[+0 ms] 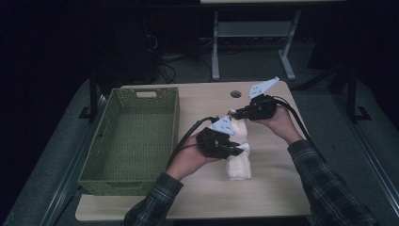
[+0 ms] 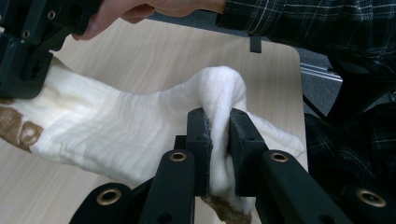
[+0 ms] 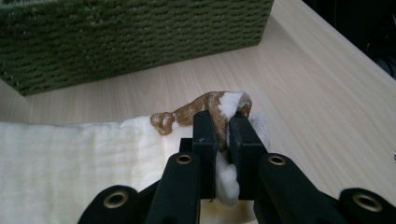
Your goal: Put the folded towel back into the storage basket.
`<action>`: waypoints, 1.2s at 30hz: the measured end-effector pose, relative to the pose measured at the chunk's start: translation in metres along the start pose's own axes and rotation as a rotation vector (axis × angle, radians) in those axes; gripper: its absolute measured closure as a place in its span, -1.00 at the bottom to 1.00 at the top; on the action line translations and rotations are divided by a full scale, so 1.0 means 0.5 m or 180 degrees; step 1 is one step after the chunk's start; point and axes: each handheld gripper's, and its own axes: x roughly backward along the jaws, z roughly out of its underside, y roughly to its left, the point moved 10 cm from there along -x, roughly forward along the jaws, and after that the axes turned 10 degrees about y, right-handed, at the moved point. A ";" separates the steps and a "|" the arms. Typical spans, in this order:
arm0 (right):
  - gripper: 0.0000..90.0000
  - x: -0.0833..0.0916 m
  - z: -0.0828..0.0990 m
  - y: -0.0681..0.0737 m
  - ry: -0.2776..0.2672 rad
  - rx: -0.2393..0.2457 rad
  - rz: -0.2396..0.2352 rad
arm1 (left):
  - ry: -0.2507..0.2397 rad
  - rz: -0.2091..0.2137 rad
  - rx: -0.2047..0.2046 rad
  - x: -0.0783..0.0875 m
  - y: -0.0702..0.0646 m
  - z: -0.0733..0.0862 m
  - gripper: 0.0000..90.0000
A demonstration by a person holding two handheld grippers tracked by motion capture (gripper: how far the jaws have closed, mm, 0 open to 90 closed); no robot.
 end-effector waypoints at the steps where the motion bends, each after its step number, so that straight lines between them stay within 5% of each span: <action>1: 0.84 0.001 -0.008 0.000 -0.0007 0.0009 0.0007 | -0.0014 -0.0003 -0.0006 0.008 0.003 0.000 0.77; 11: 0.84 -0.011 -0.105 0.011 -0.0042 0.0104 0.0013 | -0.0066 -0.0134 -0.0023 0.099 0.029 0.022 0.77; 27: 0.84 -0.096 -0.278 0.046 -0.0081 0.0401 -0.0065 | -0.0137 -0.0453 0.0190 0.243 0.083 0.140 0.76; 36: 0.84 -0.153 -0.343 0.068 -0.0045 0.0518 -0.0134 | -0.0137 -0.0593 0.0341 0.298 0.103 0.203 0.76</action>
